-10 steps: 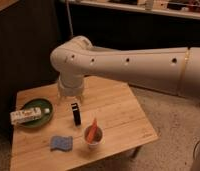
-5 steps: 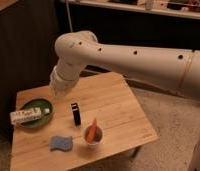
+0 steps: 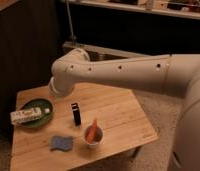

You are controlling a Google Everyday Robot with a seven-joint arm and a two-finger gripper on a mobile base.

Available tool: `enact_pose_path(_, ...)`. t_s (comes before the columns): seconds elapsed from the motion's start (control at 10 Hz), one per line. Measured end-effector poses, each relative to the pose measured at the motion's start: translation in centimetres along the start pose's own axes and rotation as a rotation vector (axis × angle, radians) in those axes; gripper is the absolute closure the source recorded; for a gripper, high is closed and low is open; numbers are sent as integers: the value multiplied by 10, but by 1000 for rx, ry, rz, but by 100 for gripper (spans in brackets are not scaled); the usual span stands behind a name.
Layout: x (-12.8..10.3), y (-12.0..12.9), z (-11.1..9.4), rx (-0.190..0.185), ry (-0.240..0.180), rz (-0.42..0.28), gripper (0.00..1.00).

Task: Knock the eraser over

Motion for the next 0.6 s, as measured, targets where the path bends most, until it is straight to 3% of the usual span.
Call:
enact_pose_path(0.2,-7,-7,28,57,16,-8,100)
enact_pose_path(0.4,-15,-9,43,70,53,0,100)
enact_pose_path(0.6,-18,-21,56,59,126,43,100)
